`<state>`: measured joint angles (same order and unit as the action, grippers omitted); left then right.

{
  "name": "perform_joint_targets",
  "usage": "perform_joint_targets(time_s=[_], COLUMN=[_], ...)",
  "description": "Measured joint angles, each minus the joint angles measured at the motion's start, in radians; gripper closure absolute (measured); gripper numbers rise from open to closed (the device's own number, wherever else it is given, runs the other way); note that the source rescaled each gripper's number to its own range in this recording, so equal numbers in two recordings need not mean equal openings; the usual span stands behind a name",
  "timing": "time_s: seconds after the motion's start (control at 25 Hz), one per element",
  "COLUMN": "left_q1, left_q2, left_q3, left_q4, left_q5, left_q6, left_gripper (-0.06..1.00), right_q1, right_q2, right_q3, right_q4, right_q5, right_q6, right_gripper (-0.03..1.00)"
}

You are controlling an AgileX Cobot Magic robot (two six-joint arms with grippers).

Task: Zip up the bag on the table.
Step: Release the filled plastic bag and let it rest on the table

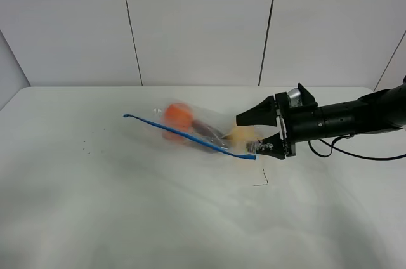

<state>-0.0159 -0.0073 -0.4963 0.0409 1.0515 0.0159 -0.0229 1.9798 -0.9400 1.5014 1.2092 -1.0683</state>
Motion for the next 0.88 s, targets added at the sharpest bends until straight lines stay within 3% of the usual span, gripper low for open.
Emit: perform_joint_targets(time_s=[0.16, 0.72, 0.88], left_q1=[0.0, 0.0, 0.0], left_q2=[0.0, 0.0, 0.0], left_q3=[0.0, 0.0, 0.0], left_q4=[0.0, 0.0, 0.0], left_q5=[0.0, 0.0, 0.0], left_q6=[0.0, 0.0, 0.0], left_gripper=[-0.06, -0.06, -0.06], right_q1=[0.0, -0.003, -0.036], right_q2=[0.0, -0.001, -0.001], right_q3=[0.0, 0.0, 0.0], right_q4=[0.012, 0.01, -0.059], right_q5=[0.0, 0.0, -0.013], right_q6=[0.0, 0.001, 0.001], right_gripper=[-0.02, -0.03, -0.03])
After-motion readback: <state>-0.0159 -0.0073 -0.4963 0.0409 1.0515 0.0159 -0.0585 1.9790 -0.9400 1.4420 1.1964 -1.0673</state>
